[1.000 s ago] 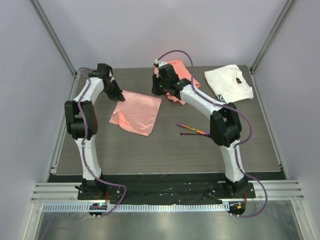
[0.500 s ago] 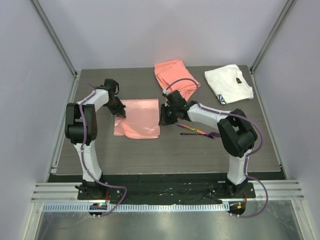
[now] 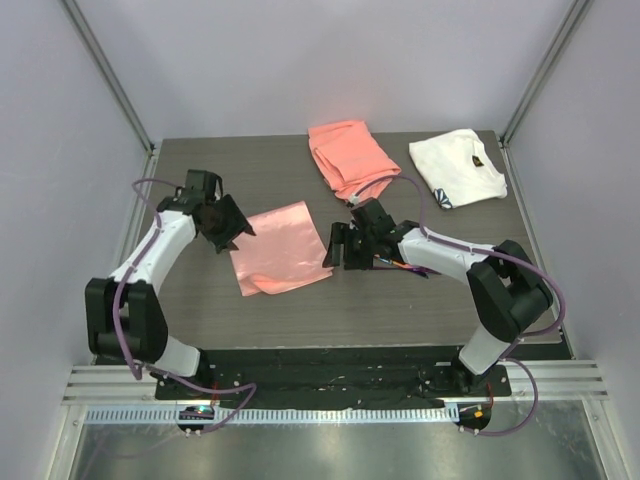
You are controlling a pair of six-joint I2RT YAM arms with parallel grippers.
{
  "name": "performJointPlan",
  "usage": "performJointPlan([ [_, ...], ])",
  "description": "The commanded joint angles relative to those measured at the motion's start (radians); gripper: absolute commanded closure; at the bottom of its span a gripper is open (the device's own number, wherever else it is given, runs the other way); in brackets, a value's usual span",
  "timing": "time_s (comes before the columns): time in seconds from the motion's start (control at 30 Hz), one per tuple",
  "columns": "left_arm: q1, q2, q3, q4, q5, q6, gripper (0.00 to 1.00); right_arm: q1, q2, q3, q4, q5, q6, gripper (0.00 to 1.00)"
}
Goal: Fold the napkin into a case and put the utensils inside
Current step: Rotate the rectangle-folded napkin at the center of the board.
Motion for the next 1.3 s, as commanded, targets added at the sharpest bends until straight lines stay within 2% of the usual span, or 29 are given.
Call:
performJointPlan([
  [0.0,-0.007,-0.093,-0.090,-0.129,0.032,-0.103,0.38,-0.004,-0.029,-0.022,0.056,-0.022,0.099,0.29],
  [0.13,-0.008,-0.128,-0.183,-0.105,0.033,-0.246,0.37,-0.002,-0.014,-0.016,0.067,-0.021,0.097,0.25],
  [0.4,-0.028,-0.047,-0.190,-0.050,0.099,-0.274,0.38,-0.004,0.001,-0.017,0.054,-0.022,0.089,0.24],
  [0.43,-0.027,-0.051,-0.226,-0.039,0.113,-0.280,0.40,-0.002,0.004,-0.017,0.050,-0.021,0.092,0.24],
  [0.53,-0.028,-0.064,-0.301,-0.007,0.145,-0.288,0.55,-0.004,0.014,-0.011,0.047,-0.032,0.101,0.23],
  [0.57,-0.027,-0.079,-0.314,-0.014,0.132,-0.280,0.63,-0.002,0.012,-0.013,0.050,-0.029,0.103,0.23],
  [0.67,-0.028,-0.151,-0.369,-0.025,0.099,-0.272,0.71,-0.002,0.015,-0.011,0.053,-0.030,0.103,0.22],
  [0.73,-0.027,-0.192,-0.401,-0.039,0.084,-0.274,0.72,-0.004,0.029,-0.010,0.056,-0.039,0.113,0.21],
  [0.83,-0.027,-0.271,-0.435,-0.043,0.093,-0.283,0.59,-0.004,0.044,-0.013,0.079,-0.056,0.138,0.21],
  [0.97,-0.028,-0.332,-0.470,-0.050,0.078,-0.303,0.48,-0.005,0.058,-0.025,0.099,-0.050,0.170,0.22],
  [1.13,-0.027,-0.296,-0.515,-0.002,0.107,-0.300,0.49,-0.004,0.069,-0.053,0.137,-0.044,0.199,0.31],
  [1.27,-0.025,-0.280,-0.507,0.044,0.095,-0.279,0.50,-0.004,0.089,-0.056,0.139,-0.061,0.199,0.33],
])
